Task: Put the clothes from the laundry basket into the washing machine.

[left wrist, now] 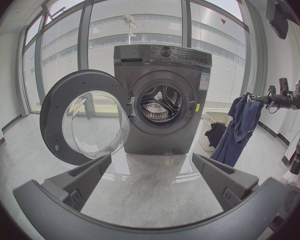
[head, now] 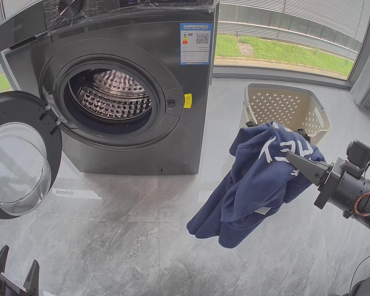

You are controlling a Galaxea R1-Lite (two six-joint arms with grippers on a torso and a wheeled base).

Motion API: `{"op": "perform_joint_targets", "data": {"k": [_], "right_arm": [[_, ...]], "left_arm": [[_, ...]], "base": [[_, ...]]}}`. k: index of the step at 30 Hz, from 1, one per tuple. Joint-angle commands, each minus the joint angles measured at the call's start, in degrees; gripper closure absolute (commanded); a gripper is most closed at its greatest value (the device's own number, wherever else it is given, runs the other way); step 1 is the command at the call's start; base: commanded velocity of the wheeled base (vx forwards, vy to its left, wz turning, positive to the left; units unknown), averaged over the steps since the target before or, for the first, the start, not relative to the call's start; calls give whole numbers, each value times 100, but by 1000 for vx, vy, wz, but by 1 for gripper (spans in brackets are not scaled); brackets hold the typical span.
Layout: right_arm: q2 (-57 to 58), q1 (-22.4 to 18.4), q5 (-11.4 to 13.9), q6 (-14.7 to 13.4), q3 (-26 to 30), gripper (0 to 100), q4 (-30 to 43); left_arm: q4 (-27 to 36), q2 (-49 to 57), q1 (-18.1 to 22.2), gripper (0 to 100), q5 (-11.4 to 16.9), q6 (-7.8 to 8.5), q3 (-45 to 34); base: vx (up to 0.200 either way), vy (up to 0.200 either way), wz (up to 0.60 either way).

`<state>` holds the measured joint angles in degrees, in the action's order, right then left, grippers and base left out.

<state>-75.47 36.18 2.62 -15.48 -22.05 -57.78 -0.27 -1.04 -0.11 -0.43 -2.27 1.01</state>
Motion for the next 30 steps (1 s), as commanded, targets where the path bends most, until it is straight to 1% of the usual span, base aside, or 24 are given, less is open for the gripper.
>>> {"op": "perform_joint_targets", "data": {"k": [1,8,17,30], "right_arm": [[-38,-6,-7,-7,-1,100,-5],[-47,-6,-7,-7,-1,100,-5],[-91,-23,-34,-16,-27,100,-5],[-99,-41,-69,-16,-45,100,-5]], "left_arm": [[0,68,2,0,-1,-2,-101],[0,68,2,0,-1,-2,-101],[0,68,2,0,8,-2,-101],[0,68,2,0,8,7,-101]], "base": [[-200,0,0],[-200,0,0],[0,0,0],[0,200,0]]}}
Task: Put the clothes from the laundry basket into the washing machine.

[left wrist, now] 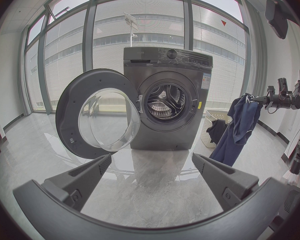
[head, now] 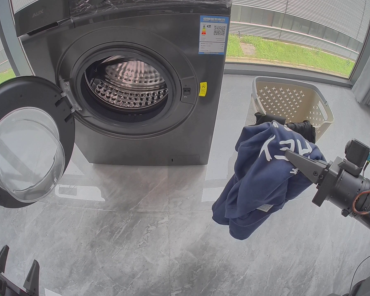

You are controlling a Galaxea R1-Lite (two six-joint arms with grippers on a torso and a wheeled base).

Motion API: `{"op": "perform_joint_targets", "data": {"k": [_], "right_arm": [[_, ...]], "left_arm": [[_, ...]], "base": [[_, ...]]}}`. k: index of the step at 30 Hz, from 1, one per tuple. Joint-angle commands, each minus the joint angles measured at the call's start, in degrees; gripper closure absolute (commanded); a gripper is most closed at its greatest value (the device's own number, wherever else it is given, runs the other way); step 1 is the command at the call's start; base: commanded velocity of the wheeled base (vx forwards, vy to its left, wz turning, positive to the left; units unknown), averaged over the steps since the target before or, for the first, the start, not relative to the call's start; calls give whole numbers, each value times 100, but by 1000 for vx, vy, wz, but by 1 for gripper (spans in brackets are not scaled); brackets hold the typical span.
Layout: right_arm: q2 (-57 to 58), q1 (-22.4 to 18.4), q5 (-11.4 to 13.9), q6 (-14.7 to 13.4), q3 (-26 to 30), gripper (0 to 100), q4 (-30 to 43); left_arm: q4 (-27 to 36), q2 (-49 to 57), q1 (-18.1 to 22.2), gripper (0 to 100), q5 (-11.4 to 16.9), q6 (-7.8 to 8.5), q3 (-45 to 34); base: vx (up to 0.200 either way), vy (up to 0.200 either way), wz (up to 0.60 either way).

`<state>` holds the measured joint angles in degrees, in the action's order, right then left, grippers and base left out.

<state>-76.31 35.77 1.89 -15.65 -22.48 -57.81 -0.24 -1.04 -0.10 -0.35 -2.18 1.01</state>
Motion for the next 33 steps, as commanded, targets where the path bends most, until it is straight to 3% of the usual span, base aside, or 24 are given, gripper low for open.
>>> {"op": "perform_joint_targets", "data": {"k": [1,20,29,33], "right_arm": [[-15,0,4,1,-2,100,-2],[-94,44,-48,45,-125,100,24],[-437,150,-57,71,-151,100,6],[-551,326,-189,71,-195,100,6]], "left_arm": [[-2,68,1,0,0,-2,-101],[-2,68,1,0,0,7,-101],[-2,68,1,0,9,42,-101],[-2,68,1,0,9,42,-101]], "base": [[0,200,0],[0,200,0],[0,0,0],[50,0,0]]}}
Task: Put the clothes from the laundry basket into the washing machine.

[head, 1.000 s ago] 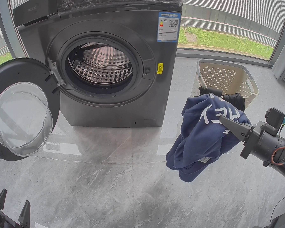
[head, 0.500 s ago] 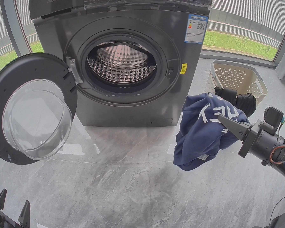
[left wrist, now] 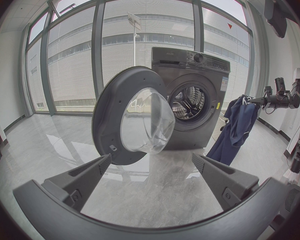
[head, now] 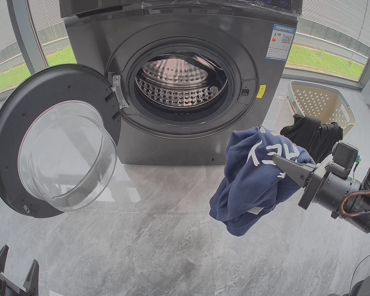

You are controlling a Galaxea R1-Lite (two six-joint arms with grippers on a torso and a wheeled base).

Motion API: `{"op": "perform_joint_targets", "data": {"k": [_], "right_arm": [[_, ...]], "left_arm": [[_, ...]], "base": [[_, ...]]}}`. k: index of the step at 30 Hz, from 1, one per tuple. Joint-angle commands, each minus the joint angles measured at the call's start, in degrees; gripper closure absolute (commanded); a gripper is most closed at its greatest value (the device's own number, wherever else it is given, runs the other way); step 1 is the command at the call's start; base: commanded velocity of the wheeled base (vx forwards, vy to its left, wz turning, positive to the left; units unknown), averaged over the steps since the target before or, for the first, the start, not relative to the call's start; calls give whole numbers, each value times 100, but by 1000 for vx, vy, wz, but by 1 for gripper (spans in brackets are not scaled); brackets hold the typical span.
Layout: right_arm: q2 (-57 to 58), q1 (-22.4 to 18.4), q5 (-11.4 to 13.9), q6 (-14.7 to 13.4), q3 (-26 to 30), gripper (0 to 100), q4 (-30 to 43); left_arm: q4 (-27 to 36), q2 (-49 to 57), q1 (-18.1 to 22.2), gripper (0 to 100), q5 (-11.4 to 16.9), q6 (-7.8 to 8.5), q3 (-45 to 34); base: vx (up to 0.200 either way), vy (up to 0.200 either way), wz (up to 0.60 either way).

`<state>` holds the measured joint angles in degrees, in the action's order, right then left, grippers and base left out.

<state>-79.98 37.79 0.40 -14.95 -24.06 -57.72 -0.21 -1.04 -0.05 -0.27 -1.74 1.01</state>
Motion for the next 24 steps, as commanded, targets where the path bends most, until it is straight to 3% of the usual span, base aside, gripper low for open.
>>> {"op": "perform_joint_targets", "data": {"k": [1,5,14,18,20,22,24], "right_arm": [[-272,194,-111,-8,-81,100,-11],[-457,229,-128,-44,-265,100,-20],[-826,369,-190,-123,-810,100,-46],[-1160,448,-234,-105,-1048,100,-442],[-1318,492,-321,-105,-1162,100,-661],[-1476,536,-480,-140,-1259,100,-767],[-1626,607,-532,-281,-1399,100,-802]], "left_arm": [[-6,68,-4,0,0,-1,-101],[-6,68,-4,0,-8,7,-101],[-6,77,14,0,9,166,-101],[-14,86,22,0,9,245,-101],[-155,95,31,0,9,368,-48],[-480,-107,93,0,255,183,734],[-533,-643,119,0,827,-10,1534]], "base": [[200,0,0],[200,0,0],[0,0,0],[0,0,0],[0,0,0],[0,0,0],[0,0,0]]}}
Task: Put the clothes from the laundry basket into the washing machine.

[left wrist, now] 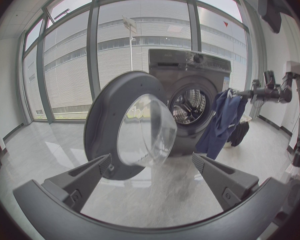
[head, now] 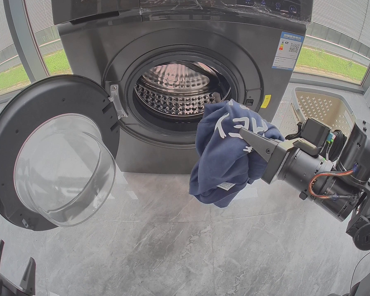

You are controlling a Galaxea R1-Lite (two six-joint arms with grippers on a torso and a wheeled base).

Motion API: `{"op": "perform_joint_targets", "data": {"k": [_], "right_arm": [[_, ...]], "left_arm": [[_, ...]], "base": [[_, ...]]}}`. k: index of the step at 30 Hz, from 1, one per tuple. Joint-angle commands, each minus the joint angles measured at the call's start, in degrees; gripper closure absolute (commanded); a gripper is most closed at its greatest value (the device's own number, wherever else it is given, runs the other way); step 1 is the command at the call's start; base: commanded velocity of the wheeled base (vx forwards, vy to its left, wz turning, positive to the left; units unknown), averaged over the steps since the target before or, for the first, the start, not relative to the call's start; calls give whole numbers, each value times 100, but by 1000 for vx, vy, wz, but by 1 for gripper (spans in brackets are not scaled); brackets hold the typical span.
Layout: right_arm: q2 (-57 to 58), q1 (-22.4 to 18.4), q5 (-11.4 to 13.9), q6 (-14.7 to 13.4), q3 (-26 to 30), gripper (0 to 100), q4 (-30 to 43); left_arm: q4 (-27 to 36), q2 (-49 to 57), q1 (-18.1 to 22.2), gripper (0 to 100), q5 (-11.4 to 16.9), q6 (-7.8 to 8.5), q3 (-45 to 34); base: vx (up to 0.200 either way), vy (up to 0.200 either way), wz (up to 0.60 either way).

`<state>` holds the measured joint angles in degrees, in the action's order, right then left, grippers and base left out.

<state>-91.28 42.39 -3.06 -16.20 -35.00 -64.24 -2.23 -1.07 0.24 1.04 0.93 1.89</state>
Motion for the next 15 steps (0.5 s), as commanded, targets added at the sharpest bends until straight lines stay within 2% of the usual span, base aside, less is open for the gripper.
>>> {"op": "perform_joint_targets", "data": {"k": [1,3,6,8,11,13,14,15], "right_arm": [[-540,182,-186,-217,-376,100,-150],[-654,296,-195,-340,-552,100,-150],[-882,340,-186,-454,-798,100,-194],[-979,358,-160,-507,-886,100,-317],[-1111,393,-125,-507,-1132,100,-334],[-1129,393,-125,-507,-1158,100,-326],[-1190,446,-72,-507,-1343,100,-308],[-1199,455,-63,-507,-1387,100,-308]], "left_arm": [[-243,-877,99,0,933,-286,1569],[-93,-1554,99,0,1399,-233,1551],[-216,-2433,2,0,2102,-84,1349],[-462,-2819,-33,0,2428,4,1323],[-832,-3505,-235,0,2867,4,1349],[-858,-3575,-262,0,2902,4,1358],[-1166,-4173,-613,0,3060,-22,1367],[-1289,-4393,-736,0,3060,-31,1375]], "base": [[0,0,0],[0,0,0],[0,0,0],[0,0,0],[0,0,0],[0,0,0],[0,0,0],[0,0,0]]}}
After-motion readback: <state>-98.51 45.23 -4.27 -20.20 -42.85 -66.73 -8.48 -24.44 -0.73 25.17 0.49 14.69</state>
